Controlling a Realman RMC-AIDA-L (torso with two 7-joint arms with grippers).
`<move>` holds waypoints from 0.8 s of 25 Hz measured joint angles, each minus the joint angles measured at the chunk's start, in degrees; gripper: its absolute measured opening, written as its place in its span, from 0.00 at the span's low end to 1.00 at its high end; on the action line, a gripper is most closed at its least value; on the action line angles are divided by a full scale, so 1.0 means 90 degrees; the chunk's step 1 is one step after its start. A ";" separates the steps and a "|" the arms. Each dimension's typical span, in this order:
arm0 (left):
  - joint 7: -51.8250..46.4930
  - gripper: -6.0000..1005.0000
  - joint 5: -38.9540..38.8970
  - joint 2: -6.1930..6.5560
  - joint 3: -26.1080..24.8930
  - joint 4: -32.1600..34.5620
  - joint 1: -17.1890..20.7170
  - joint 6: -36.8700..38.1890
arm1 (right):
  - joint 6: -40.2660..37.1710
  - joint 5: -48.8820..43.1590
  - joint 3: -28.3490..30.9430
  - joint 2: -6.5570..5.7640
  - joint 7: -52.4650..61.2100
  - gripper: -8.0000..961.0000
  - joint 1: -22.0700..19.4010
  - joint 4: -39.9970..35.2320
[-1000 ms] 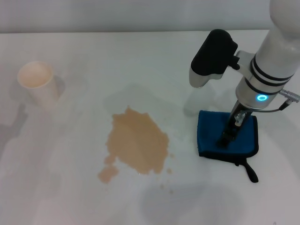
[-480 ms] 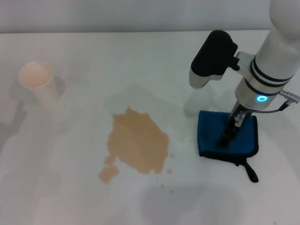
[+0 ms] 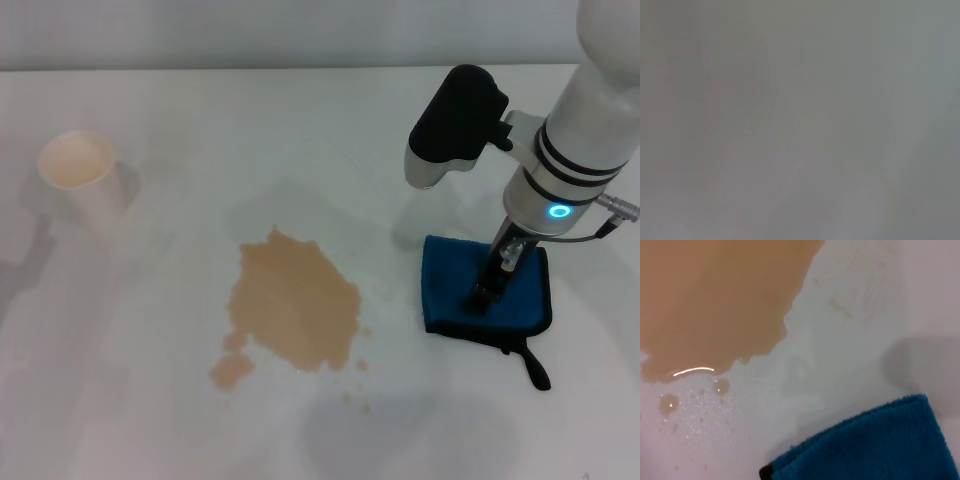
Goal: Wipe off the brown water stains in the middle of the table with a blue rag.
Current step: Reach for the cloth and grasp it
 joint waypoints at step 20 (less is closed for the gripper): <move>-0.0052 0.89 -0.0002 0.0000 0.0000 0.0000 0.0000 0.0000 | -0.0083 -0.0063 -0.0031 -0.0002 -0.0003 0.30 0.0042 0.0003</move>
